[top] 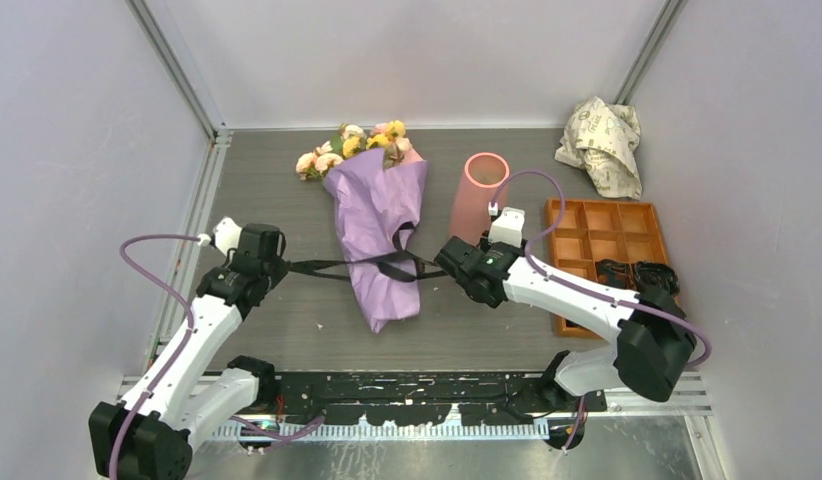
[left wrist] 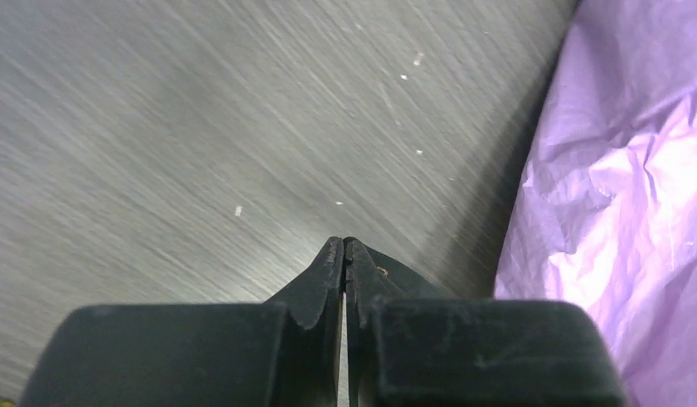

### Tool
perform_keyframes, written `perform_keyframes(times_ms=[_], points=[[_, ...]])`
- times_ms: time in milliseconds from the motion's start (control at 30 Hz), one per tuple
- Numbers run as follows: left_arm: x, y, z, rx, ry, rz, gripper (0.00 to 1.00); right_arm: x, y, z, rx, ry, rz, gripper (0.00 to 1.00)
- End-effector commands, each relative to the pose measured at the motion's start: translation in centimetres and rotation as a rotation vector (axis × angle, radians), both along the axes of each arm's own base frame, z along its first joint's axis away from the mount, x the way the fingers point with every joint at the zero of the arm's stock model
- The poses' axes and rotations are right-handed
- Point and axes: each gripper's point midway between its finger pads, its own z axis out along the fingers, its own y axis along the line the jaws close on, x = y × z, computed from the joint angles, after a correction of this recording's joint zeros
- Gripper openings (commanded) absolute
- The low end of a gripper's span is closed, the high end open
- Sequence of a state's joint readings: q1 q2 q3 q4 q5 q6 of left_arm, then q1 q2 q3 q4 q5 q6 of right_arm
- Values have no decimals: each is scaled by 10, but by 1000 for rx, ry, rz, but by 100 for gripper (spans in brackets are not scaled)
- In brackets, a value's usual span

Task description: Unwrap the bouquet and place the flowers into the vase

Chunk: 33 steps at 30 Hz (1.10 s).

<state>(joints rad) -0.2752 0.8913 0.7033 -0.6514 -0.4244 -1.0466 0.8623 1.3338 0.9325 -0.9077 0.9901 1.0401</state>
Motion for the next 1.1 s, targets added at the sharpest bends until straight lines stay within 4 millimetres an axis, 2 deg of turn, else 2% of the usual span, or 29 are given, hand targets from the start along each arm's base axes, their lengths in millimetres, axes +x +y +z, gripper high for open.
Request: perform_keyframes(times_ms=[0,67,233,367,433,500,600,733,833,967,1067], points=[[-9,31,2,108,9,98,5,-5,-37,20,-167,-39,-89,53],[-11,30,7,103,2,85,12,-3,-34,23,-154,-39,-82,58],[-18,34,27,119,-24,77,39,2,-14,38,-48,-49,16,60],[-19,26,41,93,-59,23,44,4,4,49,50,-50,97,60],[-10,5,49,26,-124,-84,42,2,27,50,135,-33,200,59],[-5,-13,55,-39,-180,-164,41,-1,63,50,250,-17,363,59],[-4,-27,67,-88,-229,-222,41,-13,112,49,441,22,559,61],[-5,-36,101,-91,-292,-302,41,-34,160,34,531,113,745,61],[-11,-35,123,-78,-316,-319,41,-45,181,15,500,169,805,60],[-20,-28,141,-63,-344,-306,41,-41,197,-18,463,230,815,59],[-26,-26,149,-68,-368,-298,41,-30,208,-33,436,229,814,58]])
